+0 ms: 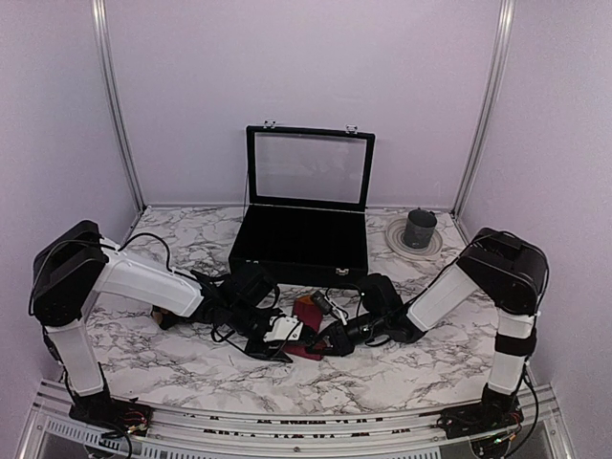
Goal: Roll the socks
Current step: Roll the sock at the center of the board.
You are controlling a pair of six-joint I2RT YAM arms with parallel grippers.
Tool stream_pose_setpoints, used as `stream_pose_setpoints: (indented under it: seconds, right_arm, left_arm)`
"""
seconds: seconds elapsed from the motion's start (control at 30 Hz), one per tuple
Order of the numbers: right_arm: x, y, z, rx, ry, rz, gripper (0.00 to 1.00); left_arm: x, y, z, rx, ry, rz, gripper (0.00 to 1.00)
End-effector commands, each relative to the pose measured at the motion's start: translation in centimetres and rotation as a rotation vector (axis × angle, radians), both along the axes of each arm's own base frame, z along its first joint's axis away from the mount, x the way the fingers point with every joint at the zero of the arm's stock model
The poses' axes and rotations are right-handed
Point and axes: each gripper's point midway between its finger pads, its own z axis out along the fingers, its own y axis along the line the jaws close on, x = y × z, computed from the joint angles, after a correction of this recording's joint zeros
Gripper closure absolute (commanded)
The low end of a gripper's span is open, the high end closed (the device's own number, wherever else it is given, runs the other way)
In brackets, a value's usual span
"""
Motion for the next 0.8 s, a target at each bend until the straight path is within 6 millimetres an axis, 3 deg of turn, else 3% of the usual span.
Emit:
stream_pose_setpoints:
  seconds: [0.0, 0.13, 0.3, 0.57, 0.6, 0.63, 0.77]
  right_arm:
    - [-3.5, -5.0, -7.6, -0.298, 0.258, -0.062, 1.00]
    - [-3.3, -4.9, -7.5, -0.287, 0.271, -0.067, 0.98]
    - [-1.9, -4.4, -5.5, -0.224, 0.159, -0.106, 0.76]
    - [0.9, -4.8, 2.2, -0.083, -0.262, -0.193, 0.51]
    - [1.3, -5.1, 2.9, -0.087, -0.305, -0.211, 0.15]
    - [1.8, -5.5, 3.4, -0.099, -0.347, -0.234, 0.02]
    - [4.0, -7.4, 6.5, -0.120, -0.521, -0.376, 0.00]
  left_arm:
    - [0.8, -0.9, -0.8, 0.009, -0.051, -0.003, 0.53]
    - [0.8, -0.6, -1.4, 0.029, -0.049, 0.001, 0.69]
    - [0.1, 0.1, -1.9, 0.081, 0.035, 0.024, 0.99]
    - [-1.3, 1.5, -1.2, 0.169, 0.332, 0.072, 1.00]
    - [-1.4, 1.5, -0.9, 0.170, 0.357, 0.072, 1.00]
    - [-1.5, 1.6, -0.8, 0.176, 0.387, 0.081, 1.00]
    - [-1.8, 2.2, -0.8, 0.214, 0.507, 0.105, 1.00]
